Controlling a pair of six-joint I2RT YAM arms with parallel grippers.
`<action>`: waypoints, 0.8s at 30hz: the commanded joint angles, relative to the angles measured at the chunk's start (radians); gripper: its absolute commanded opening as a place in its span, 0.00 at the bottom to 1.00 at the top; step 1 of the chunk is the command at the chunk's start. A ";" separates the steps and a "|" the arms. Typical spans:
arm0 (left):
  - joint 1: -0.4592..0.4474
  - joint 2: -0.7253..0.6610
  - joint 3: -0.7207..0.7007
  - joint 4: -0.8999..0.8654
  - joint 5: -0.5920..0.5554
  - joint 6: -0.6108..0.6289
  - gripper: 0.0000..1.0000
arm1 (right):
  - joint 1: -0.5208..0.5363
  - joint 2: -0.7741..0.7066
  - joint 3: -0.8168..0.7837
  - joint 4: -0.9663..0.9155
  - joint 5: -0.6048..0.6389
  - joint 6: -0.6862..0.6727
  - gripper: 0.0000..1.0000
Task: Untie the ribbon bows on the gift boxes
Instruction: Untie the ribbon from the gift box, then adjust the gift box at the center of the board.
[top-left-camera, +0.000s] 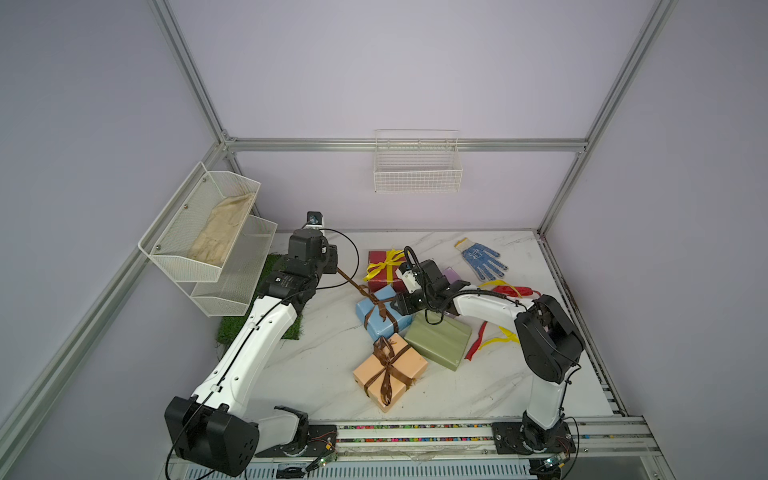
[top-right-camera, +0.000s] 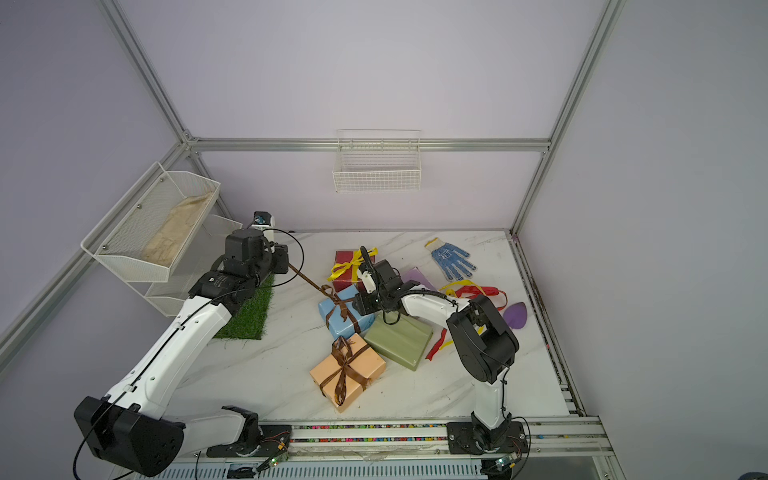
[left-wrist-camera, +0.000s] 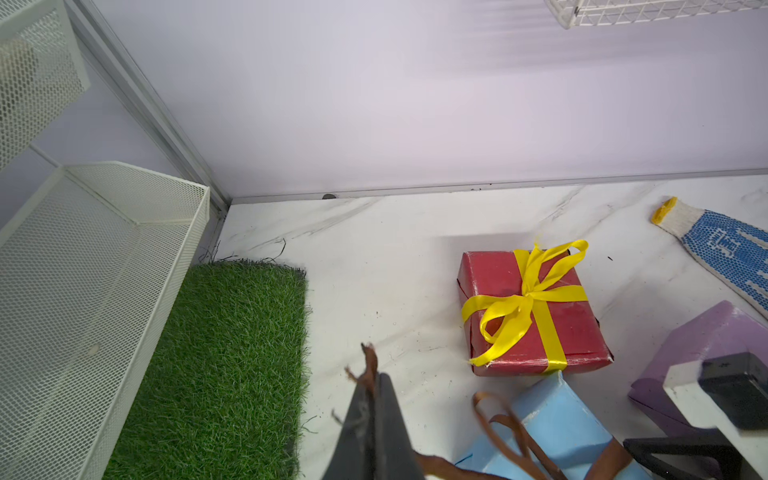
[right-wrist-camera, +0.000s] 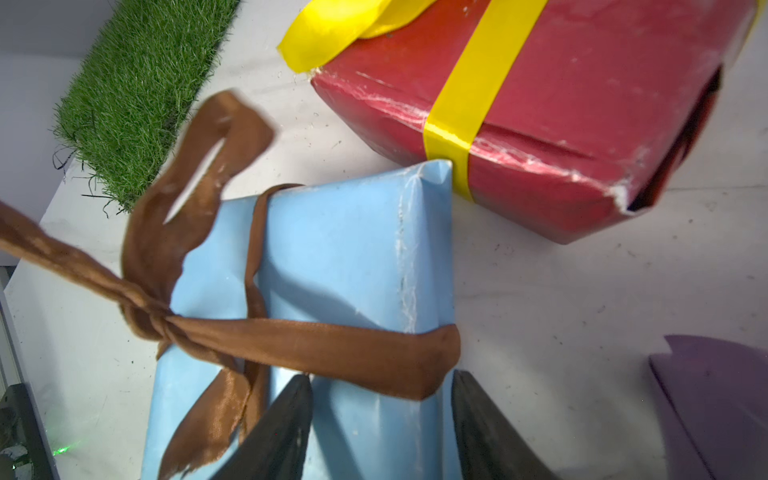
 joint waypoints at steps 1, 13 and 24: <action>0.018 -0.032 0.051 0.055 -0.032 0.021 0.01 | 0.005 0.061 -0.055 -0.121 0.075 -0.018 0.56; 0.059 0.104 -0.071 0.143 0.069 -0.040 0.02 | 0.006 -0.048 -0.032 -0.130 0.061 -0.049 0.56; 0.126 0.280 -0.057 0.199 0.182 -0.089 0.15 | 0.045 -0.110 -0.002 -0.159 0.038 -0.079 0.55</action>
